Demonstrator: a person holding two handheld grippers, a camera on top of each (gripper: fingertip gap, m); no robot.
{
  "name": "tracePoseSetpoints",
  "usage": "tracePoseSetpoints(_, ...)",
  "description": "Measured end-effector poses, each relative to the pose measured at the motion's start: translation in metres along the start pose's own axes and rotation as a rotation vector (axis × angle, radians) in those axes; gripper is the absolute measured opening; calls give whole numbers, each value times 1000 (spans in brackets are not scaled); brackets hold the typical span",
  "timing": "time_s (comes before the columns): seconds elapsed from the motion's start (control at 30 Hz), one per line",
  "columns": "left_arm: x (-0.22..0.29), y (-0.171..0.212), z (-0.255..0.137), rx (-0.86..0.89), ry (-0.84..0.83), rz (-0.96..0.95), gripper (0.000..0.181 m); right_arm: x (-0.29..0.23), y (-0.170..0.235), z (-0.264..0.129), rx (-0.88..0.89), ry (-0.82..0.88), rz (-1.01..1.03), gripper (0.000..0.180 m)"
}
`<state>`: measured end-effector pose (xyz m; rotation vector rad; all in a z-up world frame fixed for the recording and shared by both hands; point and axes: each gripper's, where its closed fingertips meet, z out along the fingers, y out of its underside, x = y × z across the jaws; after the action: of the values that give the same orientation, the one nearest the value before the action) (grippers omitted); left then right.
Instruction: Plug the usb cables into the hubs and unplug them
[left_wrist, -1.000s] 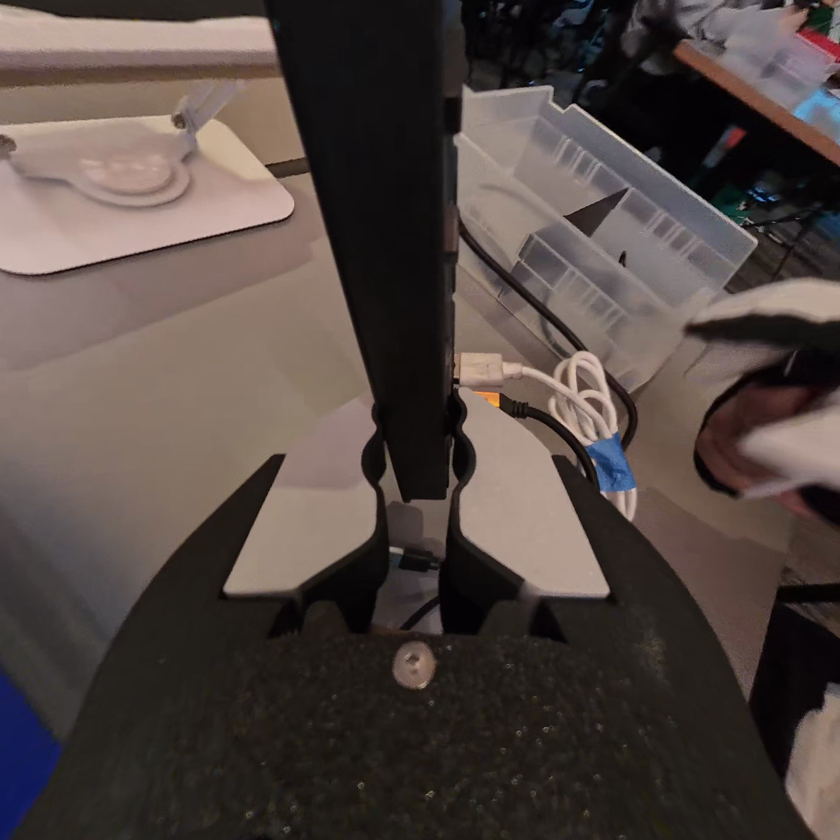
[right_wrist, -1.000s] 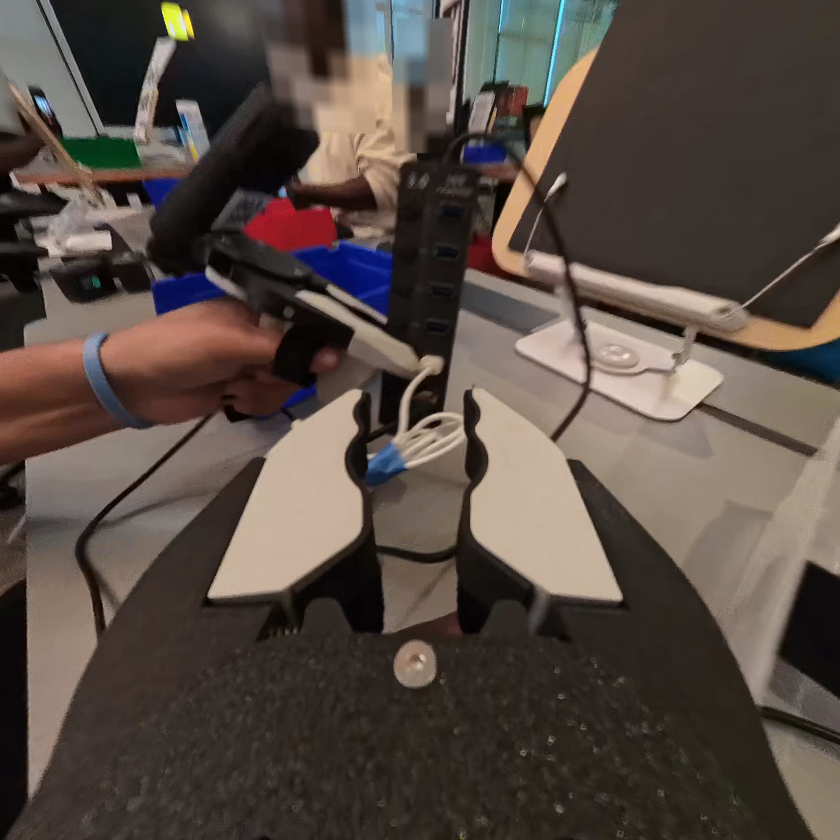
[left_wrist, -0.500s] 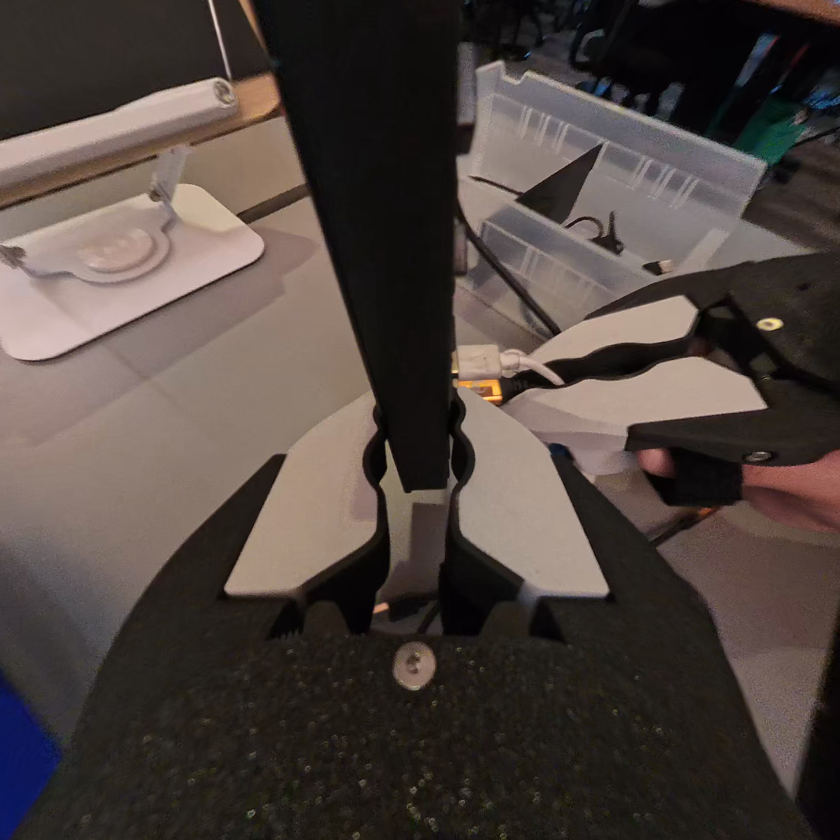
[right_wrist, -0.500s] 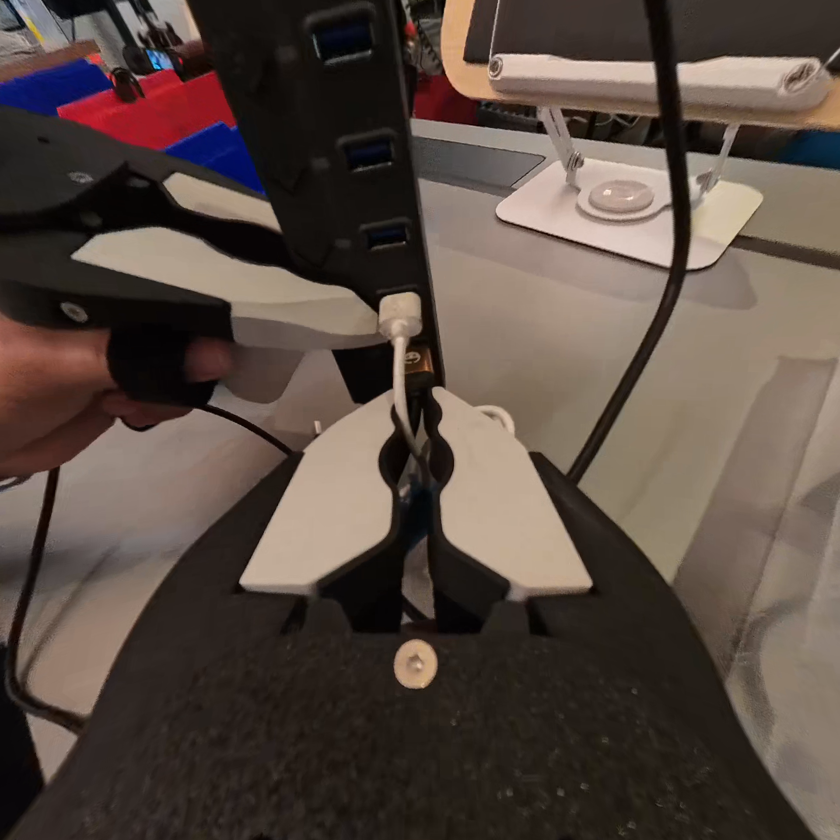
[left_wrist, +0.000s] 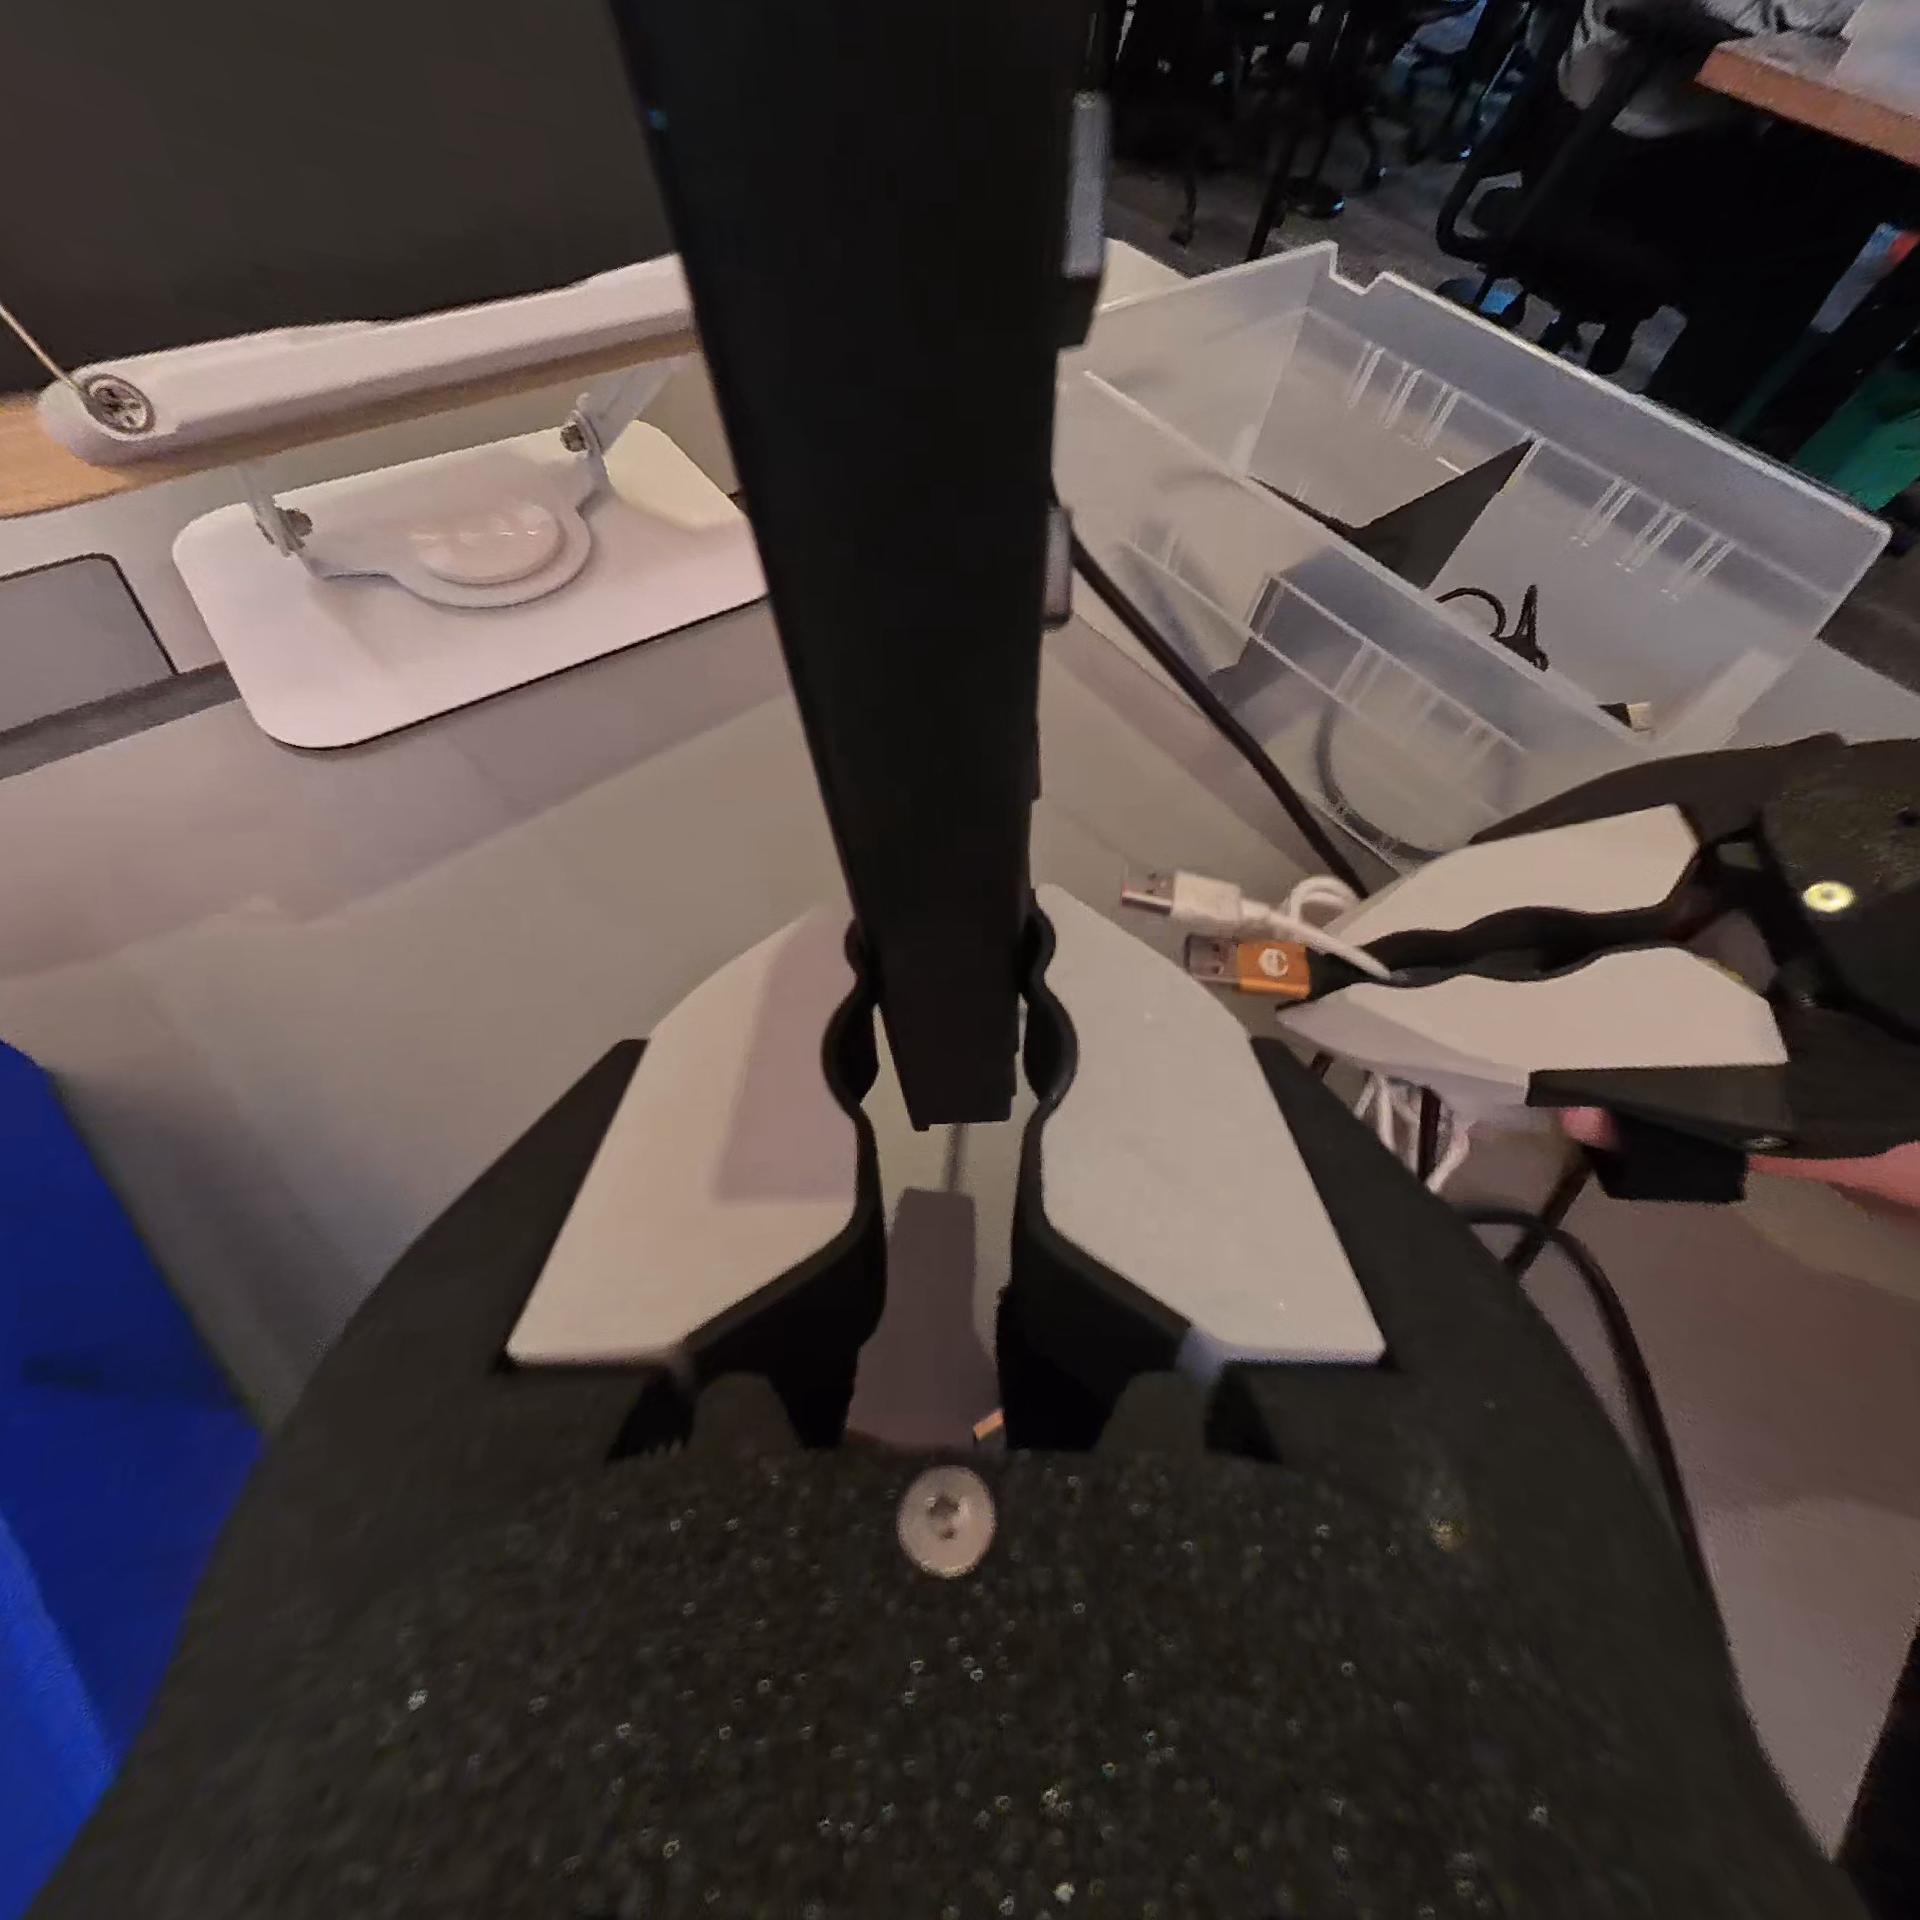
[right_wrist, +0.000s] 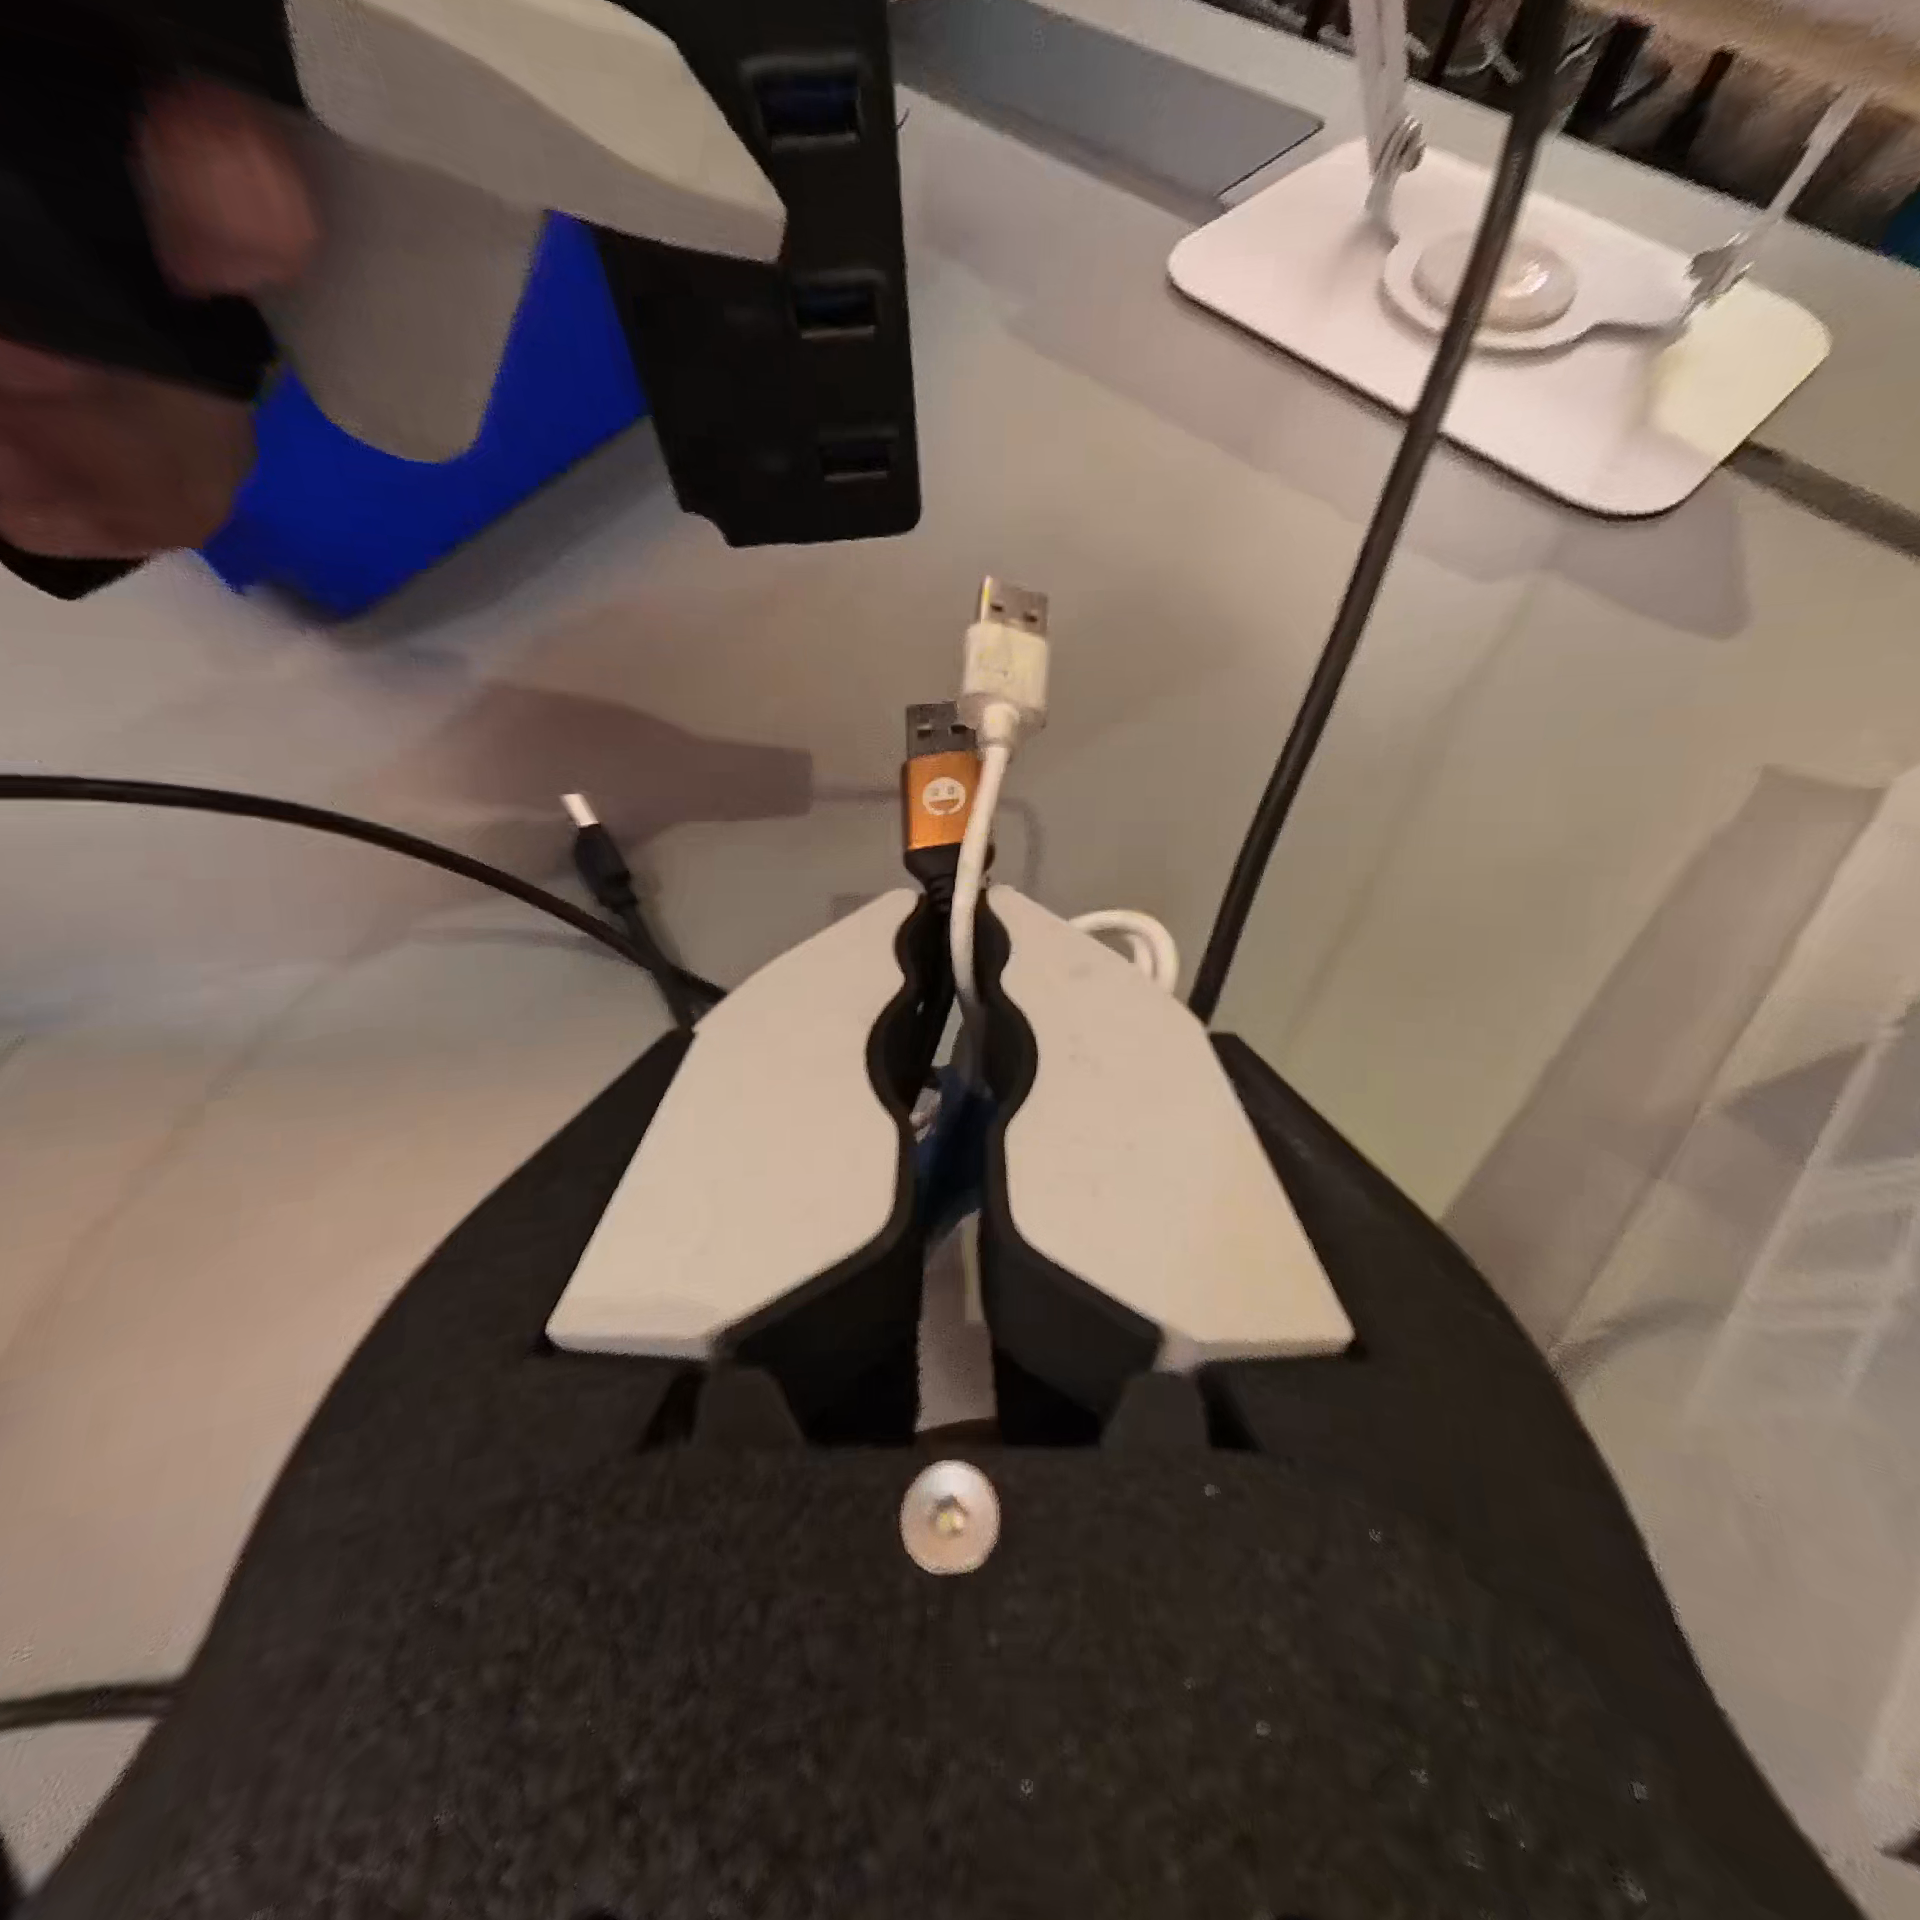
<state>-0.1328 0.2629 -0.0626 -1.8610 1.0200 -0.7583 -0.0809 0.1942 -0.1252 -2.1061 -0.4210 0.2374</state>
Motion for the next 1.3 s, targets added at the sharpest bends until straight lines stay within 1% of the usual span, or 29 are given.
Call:
tracePoseSetpoints(0.07, -3, -2, -2, -3, -38, 46, 24, -2, -7, -6, 31, -22, -49, 5)
tracePoseSetpoints(0.2, -12, -7, -8, 5, -82, 80, 24, -28, -38, -41, 135, -209, -152, 5)
tracePoseSetpoints(0.27, -17, -9, -10, 5, -87, 69, 24, -35, -61, -67, 200, -278, -142, 5)
tracePoseSetpoints(0.33, -24, -9, -12, 3, -107, 65, 24, -41, -92, -104, 317, -350, -152, 5)
tracePoseSetpoints(0.4, -30, -11, -15, 8, -122, 58, 24, -40, -116, -141, 393, -387, -160, 5)
tracePoseSetpoints(0.47, -34, -12, -17, 10, -120, 47, 24, -31, -130, -165, 438, -374, -160, 5)
tracePoseSetpoints(0.53, -35, -13, -19, 13, -121, 41, 24, -23, -134, -179, 473, -371, -140, 5)
tracePoseSetpoints(0.67, -34, -14, -20, 10, -116, 46, 24, -1, -131, -183, 477, -330, -74, 5)
tracePoseSetpoints(0.8, -29, -14, -20, 4, -107, 56, 24, 16, -127, -186, 462, -269, -76, 5)
tracePoseSetpoints(0.87, -28, -14, -21, 3, -100, 55, 24, 37, -128, -189, 450, -171, -110, 5)
tracePoseSetpoints(0.93, -28, -16, -22, 5, -98, 53, 24, 73, -139, -195, 440, -50, -89, 5)
tracePoseSetpoints(1.0, -28, -17, -23, 10, -96, 47, 24, 103, -151, -201, 414, 71, -125, 5)
tracePoseSetpoints(1.07, -26, -18, -23, 8, -86, 47, 24, 130, -144, -193, 314, 180, -226, 5)
tracePoseSetpoints(1.13, -24, -17, -23, 3, -78, 54, 24, 159, -117, -174, 180, 256, -241, 6)
tracePoseSetpoints(1.2, -22, -17, -24, -3, -73, 60, 24, 182, -76, -154, 71, 308, -201, 6)
tracePoseSetpoints(1.3, -22, -18, -25, -1, -70, 59, 24, 200, -2, -123, -129, 327, -99, 6)
